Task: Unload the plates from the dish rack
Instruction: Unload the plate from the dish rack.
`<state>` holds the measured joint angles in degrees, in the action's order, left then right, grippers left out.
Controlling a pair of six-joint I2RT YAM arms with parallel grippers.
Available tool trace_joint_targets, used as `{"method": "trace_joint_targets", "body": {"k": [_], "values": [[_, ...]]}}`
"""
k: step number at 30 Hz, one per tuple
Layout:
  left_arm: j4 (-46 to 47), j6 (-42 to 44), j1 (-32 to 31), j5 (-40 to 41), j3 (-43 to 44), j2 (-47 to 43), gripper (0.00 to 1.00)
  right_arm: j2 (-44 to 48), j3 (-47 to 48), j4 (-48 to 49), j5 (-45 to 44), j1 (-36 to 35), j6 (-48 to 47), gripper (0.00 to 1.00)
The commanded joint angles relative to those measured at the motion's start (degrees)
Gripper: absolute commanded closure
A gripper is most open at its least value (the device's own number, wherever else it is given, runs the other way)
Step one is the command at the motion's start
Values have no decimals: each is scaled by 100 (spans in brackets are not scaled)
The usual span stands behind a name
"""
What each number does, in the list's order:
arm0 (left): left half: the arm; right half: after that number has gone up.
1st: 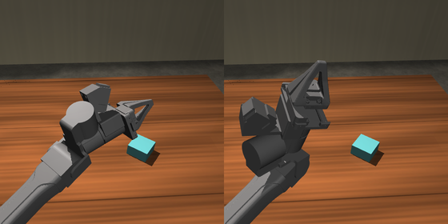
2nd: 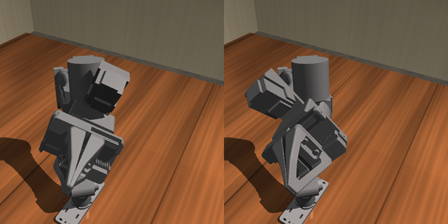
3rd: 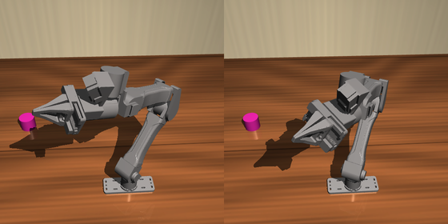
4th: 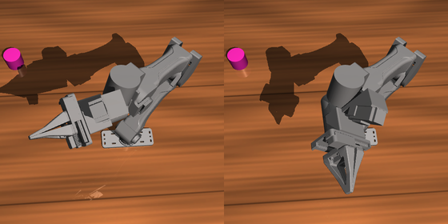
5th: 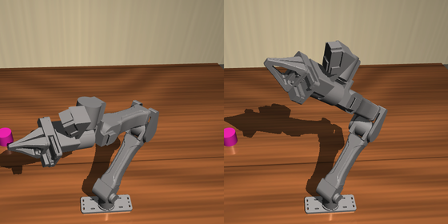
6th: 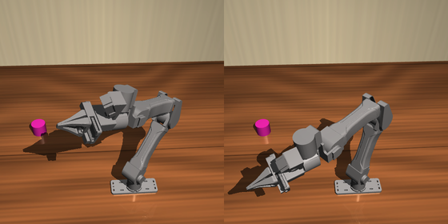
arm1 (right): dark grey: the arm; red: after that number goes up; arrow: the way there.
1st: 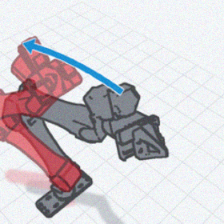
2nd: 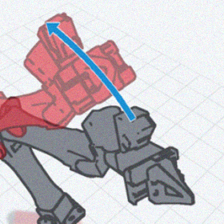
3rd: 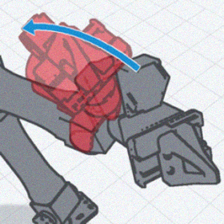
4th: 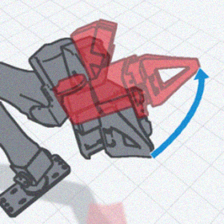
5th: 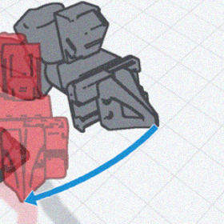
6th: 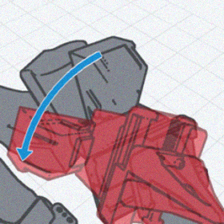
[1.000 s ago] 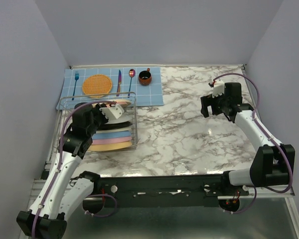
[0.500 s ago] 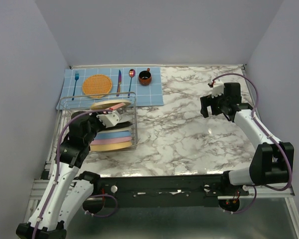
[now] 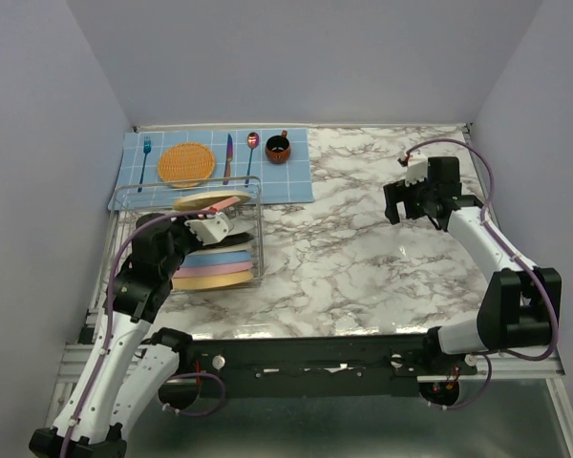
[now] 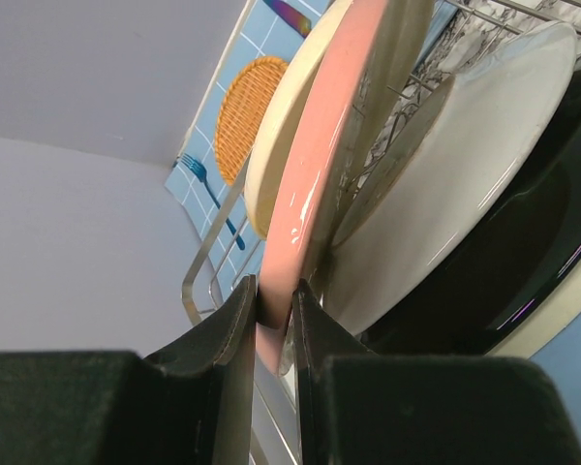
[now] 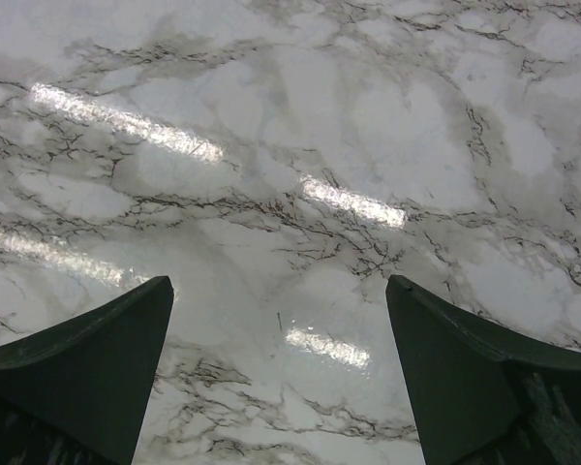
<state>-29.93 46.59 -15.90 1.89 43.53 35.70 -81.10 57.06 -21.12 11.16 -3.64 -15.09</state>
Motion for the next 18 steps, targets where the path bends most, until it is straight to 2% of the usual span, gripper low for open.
{"method": "trace_joint_targets", "body": {"k": [1, 9, 18], "values": [[198, -273, -97, -171, 577, 15, 100, -116, 174, -102, -149, -14, -73, 0], [-117, -89, -106, -189, 1026, -19, 100, -143, 183, -85, -184, -32, -64, 0], [-311, 52, -106, -470, 947, -309, 100, -257, 209, -76, -290, -84, -82, 0]]}}
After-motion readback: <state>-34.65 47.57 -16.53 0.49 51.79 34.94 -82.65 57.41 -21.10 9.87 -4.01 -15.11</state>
